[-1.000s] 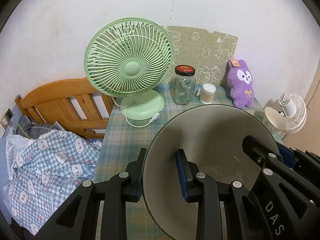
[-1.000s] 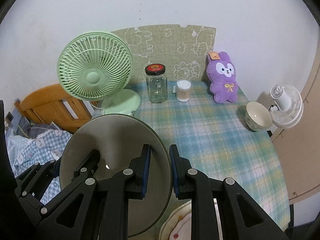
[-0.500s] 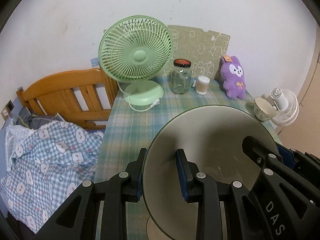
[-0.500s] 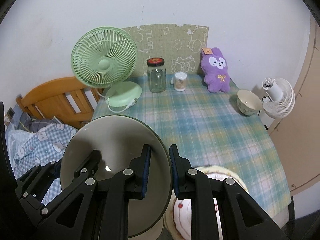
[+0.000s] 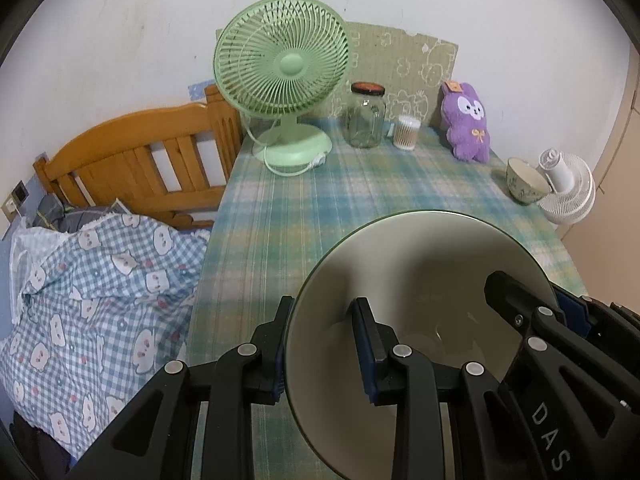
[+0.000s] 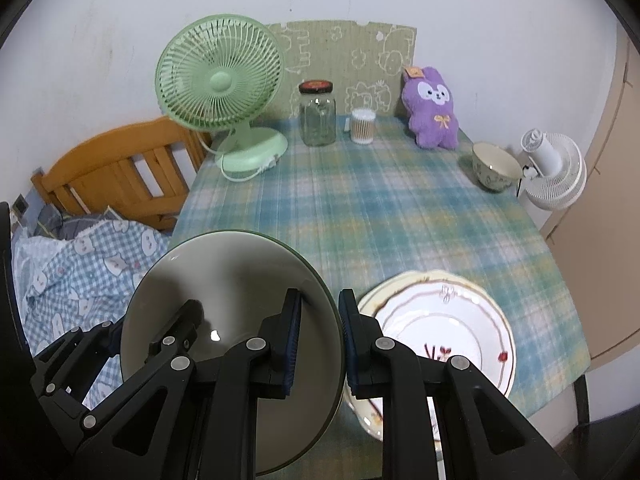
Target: Organize plates and bowls
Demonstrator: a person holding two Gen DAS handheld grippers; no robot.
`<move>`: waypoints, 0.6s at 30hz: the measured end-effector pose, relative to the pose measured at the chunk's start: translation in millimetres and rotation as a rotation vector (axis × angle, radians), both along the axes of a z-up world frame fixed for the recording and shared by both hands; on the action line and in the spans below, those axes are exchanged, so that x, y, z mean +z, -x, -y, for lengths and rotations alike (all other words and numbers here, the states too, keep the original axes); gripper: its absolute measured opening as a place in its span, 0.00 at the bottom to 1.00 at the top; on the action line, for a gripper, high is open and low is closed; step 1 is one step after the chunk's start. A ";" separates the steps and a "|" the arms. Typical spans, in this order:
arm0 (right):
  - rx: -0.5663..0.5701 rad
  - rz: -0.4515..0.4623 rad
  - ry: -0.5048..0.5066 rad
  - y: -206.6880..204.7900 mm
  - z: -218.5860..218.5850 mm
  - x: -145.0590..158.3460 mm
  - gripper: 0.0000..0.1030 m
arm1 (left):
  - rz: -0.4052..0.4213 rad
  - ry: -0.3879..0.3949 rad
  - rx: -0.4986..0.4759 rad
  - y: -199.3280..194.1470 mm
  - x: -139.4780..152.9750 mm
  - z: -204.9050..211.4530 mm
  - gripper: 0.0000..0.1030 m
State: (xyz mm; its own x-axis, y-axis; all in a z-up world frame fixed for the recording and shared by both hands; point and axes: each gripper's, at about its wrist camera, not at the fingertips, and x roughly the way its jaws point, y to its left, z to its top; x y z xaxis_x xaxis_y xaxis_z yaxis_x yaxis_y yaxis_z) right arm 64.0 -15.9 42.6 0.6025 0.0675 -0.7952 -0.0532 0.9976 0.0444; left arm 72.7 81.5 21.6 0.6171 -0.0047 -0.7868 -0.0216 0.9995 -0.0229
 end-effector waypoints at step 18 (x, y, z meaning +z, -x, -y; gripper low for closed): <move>-0.004 -0.115 0.020 6.4 -10.2 -49.7 0.22 | -0.115 0.022 0.000 9.3 -46.9 -8.8 0.27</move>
